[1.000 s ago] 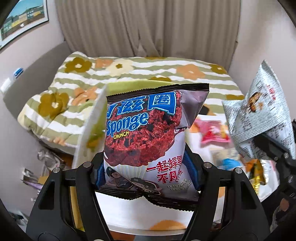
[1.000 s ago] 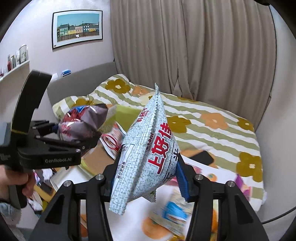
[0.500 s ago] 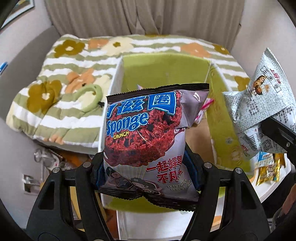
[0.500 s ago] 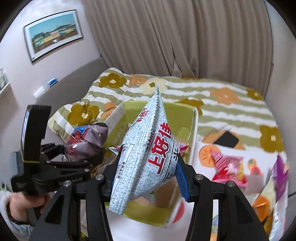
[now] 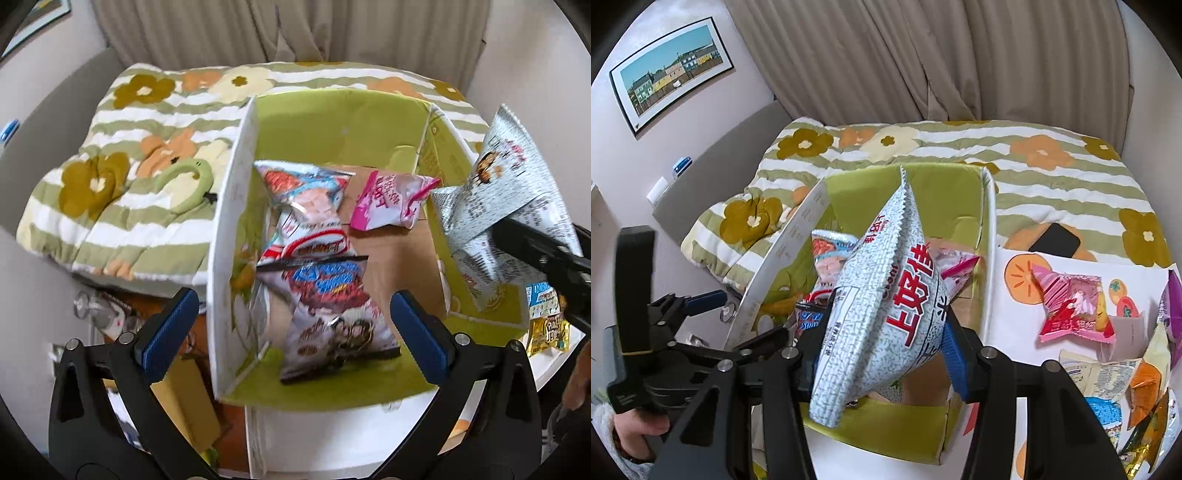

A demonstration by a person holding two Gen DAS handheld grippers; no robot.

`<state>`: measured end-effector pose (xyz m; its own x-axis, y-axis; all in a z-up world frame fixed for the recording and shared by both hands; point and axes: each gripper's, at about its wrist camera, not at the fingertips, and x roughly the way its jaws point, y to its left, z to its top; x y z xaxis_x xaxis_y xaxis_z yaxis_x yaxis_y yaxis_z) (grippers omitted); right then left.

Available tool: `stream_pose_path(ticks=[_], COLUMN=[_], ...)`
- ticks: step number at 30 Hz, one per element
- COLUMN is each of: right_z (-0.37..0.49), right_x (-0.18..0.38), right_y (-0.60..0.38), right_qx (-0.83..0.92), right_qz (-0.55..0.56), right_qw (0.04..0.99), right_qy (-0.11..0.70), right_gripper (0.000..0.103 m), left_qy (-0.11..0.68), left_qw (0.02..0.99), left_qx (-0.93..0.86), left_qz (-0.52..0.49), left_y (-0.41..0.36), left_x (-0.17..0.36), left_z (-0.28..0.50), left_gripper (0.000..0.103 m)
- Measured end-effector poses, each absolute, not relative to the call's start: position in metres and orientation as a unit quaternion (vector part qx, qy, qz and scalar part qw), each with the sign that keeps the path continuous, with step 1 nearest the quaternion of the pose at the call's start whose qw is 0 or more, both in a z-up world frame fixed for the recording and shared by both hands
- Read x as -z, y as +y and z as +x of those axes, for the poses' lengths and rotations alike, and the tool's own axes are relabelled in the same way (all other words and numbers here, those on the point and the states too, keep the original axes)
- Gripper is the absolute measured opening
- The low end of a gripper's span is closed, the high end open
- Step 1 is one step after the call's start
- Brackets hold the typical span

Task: Organize snacks
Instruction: 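Carry both bags to the yellow box and release them inside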

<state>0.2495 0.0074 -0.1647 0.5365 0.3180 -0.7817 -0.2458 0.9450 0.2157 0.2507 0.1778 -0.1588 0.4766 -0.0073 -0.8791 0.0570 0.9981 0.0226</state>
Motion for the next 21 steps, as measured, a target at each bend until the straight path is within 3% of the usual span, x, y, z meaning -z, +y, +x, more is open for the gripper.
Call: stream_pose_path(ticks=[7, 9, 10, 11, 21], right_z=[0.258, 0.258, 0.257, 0.254, 0.231], right_x=[0.177, 0.183, 0.184, 0.185, 0.184], right_y=[0.020, 0.019, 0.020, 0.019, 0.016], right_qx=[-0.148, -0.154, -0.159, -0.167, -0.176], right_qz=[0.005, 0.011, 0.015, 0.020, 0.020], right_qw=[0.872, 0.871, 0.871, 0.873, 0.875], right_qy=[0.466, 0.466, 0.464, 0.457, 0.451], right_gripper=[0.050, 0.064, 0.094, 0.103, 0.103], left_qy=[0.507, 0.508, 0.508, 0.509, 0.505], left_qw=[0.862, 0.861, 0.861, 0.861, 0.863], left_qx=[-0.008, -0.012, -0.012, -0.012, -0.008], left_qz=[0.020, 0.018, 0.017, 0.016, 0.012], left_y=[0.188, 0.191, 0.192, 0.193, 0.196], left_x=[0.160, 0.163, 0.164, 0.165, 0.161], left_z=[0.240, 0.238, 0.236, 0.234, 0.215], left_gripper=[0.102, 0.102, 0.102, 0.102, 0.102])
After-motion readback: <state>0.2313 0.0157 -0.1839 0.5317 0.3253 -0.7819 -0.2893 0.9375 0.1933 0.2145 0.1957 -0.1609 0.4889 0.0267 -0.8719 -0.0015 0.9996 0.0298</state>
